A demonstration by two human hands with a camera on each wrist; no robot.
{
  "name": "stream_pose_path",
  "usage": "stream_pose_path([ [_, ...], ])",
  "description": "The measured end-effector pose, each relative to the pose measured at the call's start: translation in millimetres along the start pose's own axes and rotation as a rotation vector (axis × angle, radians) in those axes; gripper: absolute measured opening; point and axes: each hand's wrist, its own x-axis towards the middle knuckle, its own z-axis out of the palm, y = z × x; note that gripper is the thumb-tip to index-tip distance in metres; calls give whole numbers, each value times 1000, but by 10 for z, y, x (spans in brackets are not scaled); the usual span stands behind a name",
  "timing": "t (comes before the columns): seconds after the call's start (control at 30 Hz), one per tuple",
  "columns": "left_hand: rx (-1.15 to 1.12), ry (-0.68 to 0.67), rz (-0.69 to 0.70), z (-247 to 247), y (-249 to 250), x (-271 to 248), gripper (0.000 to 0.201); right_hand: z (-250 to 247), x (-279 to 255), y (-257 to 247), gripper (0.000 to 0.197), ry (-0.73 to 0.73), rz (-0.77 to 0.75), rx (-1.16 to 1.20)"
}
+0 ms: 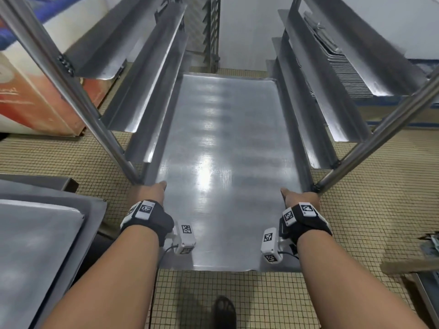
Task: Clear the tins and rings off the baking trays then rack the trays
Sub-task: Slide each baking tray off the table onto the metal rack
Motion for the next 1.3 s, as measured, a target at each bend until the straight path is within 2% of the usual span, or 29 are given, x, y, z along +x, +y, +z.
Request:
stream_pose_path([
  [0.07,67,5,55,-44,8,-46,50,13,-26,-7,63,3,-72,-107],
  [0.23,414,-4,254,-142,-102,-176,53,-49,-140,106,35,-79,-280,-405],
  [0.33,660,-20,464,-164,-273,-360,60,-145,-291,299,42,-107,-461,-604],
  [0.4,843,-107,633,-194,-394,-523,64,-216,-407,453,31,-135,-566,-712],
  [0.43,894,-181,708,-212,-458,-607,60,-253,-463,535,27,-167,-606,-768],
  [0.5,934,-311,802,-268,-587,-746,53,-342,-605,702,29,-240,-666,-835],
  [0.57,973,-376,839,-333,-750,-851,73,-437,-715,887,44,-289,-734,-836],
  [0.63,1012,-407,864,-401,-905,-926,97,-512,-787,1078,50,-303,-819,-808],
  [0.73,1018,-410,929,-496,-1061,-1011,115,-574,-831,1310,60,-307,-938,-787],
  [0.77,1030,-413,941,-503,-1096,-1023,116,-584,-824,1371,68,-309,-966,-796],
  [0.87,1121,-339,985,-433,-1183,-953,92,-604,-775,1492,91,-320,-1038,-916],
  [1.0,1155,-269,1000,-320,-1215,-911,85,-531,-699,1491,73,-202,-1183,-992],
  [1.13,1170,-242,1003,-258,-1084,-919,87,-387,-584,1408,78,-139,-1204,-1018],
  [1.3,1161,-250,986,-125,-817,-725,95,-233,-400,1155,75,-122,-1217,-1009],
])
